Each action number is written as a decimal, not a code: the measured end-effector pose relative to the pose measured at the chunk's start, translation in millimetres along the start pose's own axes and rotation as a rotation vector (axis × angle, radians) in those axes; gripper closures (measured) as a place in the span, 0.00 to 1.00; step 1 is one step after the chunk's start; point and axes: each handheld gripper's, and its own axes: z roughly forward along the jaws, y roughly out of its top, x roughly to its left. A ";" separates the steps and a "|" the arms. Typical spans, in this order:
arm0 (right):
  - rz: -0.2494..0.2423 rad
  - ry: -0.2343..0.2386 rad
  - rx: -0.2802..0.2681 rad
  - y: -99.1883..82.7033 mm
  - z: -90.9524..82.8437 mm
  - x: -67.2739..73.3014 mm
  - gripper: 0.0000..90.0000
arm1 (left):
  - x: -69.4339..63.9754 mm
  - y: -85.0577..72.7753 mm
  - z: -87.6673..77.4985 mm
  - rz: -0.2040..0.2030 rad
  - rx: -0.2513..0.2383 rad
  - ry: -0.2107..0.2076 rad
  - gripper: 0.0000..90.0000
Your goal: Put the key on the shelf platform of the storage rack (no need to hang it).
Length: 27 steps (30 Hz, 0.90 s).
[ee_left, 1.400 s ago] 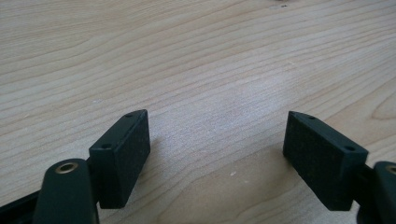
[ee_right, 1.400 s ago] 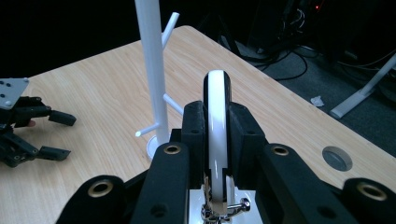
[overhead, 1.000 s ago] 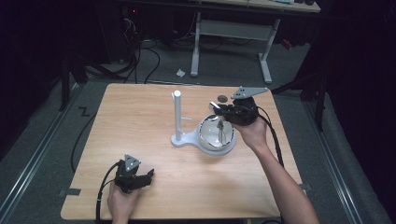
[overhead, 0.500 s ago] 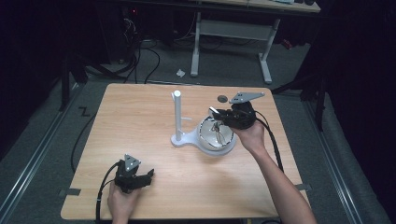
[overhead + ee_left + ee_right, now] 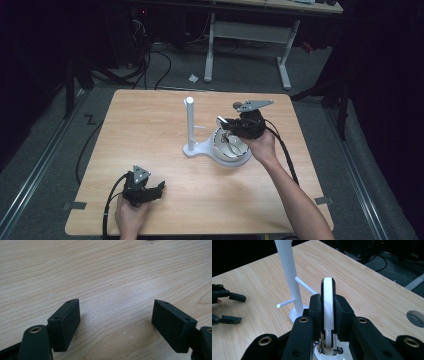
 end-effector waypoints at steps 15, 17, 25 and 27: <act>0.010 -0.010 0.045 -4.8 7.4 -6.2 0.87 | -0.3 -0.2 0.1 0.003 0.000 0.000 0.26; 0.008 0.008 0.061 -7.0 10.8 -6.5 0.86 | -0.3 -0.3 0.2 0.003 0.000 0.001 0.26; 0.024 0.035 0.109 -13.3 26.2 -2.5 0.85 | -0.1 -0.2 0.0 0.003 0.002 -0.001 0.26; 0.023 0.035 0.119 -15.6 29.3 -1.4 0.86 | -0.1 -0.2 0.0 0.003 0.002 -0.001 0.26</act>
